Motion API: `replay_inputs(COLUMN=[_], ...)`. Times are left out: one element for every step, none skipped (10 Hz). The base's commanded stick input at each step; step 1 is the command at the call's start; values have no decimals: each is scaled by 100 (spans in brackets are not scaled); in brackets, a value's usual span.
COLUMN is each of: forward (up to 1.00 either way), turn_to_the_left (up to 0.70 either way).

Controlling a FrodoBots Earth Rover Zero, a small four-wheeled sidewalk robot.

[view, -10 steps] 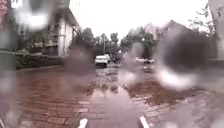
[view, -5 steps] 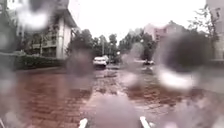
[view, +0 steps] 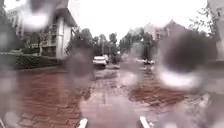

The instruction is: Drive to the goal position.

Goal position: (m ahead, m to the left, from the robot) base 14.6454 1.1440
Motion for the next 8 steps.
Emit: replay_inputs(forward=[70,70,70,70,70,70,70,70], turn_to_the_left=[0,0,0,0,0,0,0,0])
